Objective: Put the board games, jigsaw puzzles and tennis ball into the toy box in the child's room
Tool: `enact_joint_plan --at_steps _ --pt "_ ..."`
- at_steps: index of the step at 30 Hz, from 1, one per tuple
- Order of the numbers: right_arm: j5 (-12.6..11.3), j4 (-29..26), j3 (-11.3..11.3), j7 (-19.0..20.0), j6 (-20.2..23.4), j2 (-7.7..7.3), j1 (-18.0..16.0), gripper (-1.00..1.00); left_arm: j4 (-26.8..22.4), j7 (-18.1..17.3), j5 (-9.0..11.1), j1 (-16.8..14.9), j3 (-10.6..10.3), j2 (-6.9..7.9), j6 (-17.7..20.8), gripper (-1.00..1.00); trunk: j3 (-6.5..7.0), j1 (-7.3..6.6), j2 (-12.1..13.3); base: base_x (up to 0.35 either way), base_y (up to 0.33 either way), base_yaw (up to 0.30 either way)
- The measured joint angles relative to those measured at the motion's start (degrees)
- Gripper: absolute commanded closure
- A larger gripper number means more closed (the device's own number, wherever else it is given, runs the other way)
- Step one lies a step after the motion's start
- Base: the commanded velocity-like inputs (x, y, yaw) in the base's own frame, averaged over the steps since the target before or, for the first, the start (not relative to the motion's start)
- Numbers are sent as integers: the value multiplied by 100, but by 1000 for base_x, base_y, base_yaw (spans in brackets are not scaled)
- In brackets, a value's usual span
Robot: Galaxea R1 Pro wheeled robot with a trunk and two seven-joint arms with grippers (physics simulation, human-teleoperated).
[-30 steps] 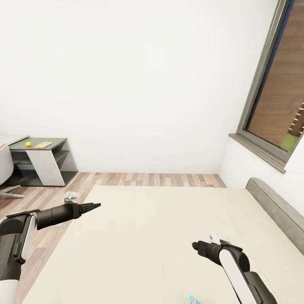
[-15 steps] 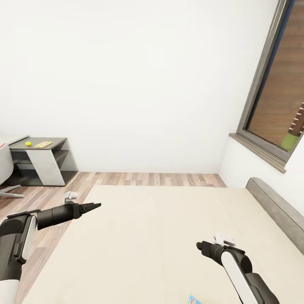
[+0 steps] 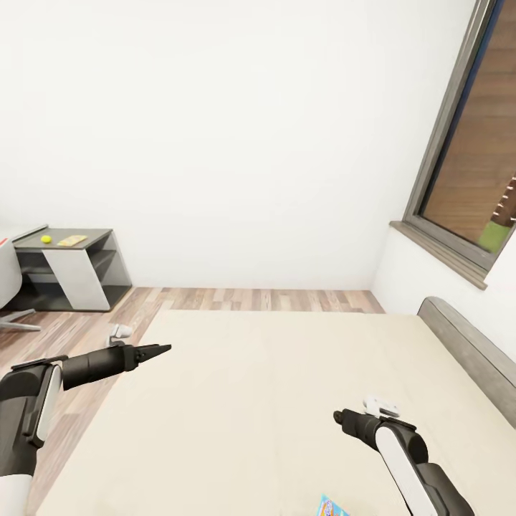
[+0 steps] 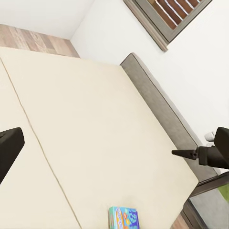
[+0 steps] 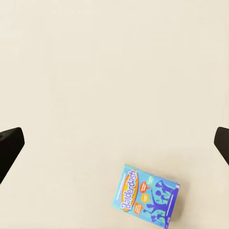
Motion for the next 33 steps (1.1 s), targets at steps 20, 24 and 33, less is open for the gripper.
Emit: enact_joint_plan --at_steps 20,24,33 --pt "0 160 -8 0 -6 0 -13 -100 0 -2 1 2 2 1 0 -100 -188 0 0 0 0 0" --pt "0 221 -9 0 -8 0 -16 -100 0 -2 5 0 -1 1 0 -100 -226 0 0 0 0 0" --pt "-2 254 -9 0 -7 0 -26 -100 0 -2 9 0 5 1 0 -100 -311 0 -1 0 0 0"
